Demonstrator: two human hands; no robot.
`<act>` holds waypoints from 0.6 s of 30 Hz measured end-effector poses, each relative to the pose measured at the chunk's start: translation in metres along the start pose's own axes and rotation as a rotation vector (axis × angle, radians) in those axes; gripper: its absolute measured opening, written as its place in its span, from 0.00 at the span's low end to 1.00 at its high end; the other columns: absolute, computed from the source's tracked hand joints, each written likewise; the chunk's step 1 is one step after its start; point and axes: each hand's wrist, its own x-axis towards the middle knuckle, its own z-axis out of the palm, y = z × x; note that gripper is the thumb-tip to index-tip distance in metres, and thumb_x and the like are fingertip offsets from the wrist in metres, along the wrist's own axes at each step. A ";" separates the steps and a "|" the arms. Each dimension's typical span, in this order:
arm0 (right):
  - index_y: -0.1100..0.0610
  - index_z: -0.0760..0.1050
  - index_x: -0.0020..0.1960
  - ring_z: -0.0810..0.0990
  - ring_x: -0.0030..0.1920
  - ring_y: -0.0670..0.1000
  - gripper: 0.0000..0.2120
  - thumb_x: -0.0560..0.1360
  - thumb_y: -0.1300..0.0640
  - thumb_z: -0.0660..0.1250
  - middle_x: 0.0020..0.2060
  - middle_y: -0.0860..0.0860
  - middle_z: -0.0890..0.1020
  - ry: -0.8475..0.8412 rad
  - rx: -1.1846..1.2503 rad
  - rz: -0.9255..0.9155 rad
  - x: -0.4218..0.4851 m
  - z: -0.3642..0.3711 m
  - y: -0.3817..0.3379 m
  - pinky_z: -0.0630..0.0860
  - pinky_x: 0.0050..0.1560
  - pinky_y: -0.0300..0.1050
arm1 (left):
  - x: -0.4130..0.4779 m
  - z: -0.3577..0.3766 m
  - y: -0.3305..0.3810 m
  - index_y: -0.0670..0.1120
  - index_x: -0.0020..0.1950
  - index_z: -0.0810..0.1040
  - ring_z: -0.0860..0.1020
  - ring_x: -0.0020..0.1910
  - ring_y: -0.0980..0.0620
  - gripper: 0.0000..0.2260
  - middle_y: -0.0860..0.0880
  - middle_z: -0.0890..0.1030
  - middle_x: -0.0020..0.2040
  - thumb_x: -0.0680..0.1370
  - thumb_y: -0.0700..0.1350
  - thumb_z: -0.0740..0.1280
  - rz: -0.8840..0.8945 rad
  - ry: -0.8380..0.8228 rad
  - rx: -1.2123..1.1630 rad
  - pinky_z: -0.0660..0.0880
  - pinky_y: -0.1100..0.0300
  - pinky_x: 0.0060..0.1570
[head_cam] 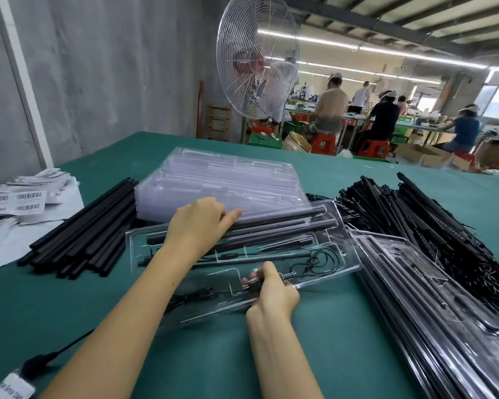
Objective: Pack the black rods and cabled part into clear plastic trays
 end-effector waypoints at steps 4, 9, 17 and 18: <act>0.60 0.64 0.46 0.70 0.26 0.55 0.11 0.70 0.71 0.62 0.31 0.58 0.72 0.045 -0.056 -0.016 0.002 0.002 0.002 0.66 0.18 0.33 | 0.000 -0.003 0.004 0.42 0.37 0.79 0.76 0.34 0.47 0.26 0.49 0.75 0.38 0.80 0.60 0.55 0.027 0.041 0.023 0.66 0.59 0.33; 0.61 0.66 0.47 0.70 0.25 0.55 0.10 0.69 0.69 0.64 0.33 0.58 0.72 0.080 -0.082 -0.026 0.005 0.002 0.004 0.65 0.17 0.33 | -0.001 -0.006 0.008 0.42 0.37 0.79 0.76 0.34 0.47 0.25 0.49 0.74 0.38 0.80 0.60 0.55 0.073 0.064 0.052 0.67 0.59 0.35; 0.60 0.67 0.44 0.74 0.29 0.50 0.08 0.70 0.68 0.66 0.31 0.53 0.75 -0.079 -0.056 0.009 0.006 -0.001 0.009 0.71 0.34 0.44 | 0.002 -0.007 -0.005 0.41 0.33 0.74 0.75 0.35 0.48 0.25 0.50 0.71 0.34 0.80 0.59 0.57 0.020 0.058 -0.054 0.66 0.58 0.33; 0.58 0.68 0.44 0.73 0.31 0.50 0.09 0.70 0.67 0.67 0.33 0.52 0.75 -0.111 -0.053 0.007 0.006 -0.001 0.007 0.70 0.35 0.44 | 0.003 -0.007 -0.010 0.42 0.31 0.72 0.75 0.36 0.48 0.26 0.50 0.71 0.34 0.80 0.59 0.57 -0.001 0.049 -0.075 0.66 0.58 0.32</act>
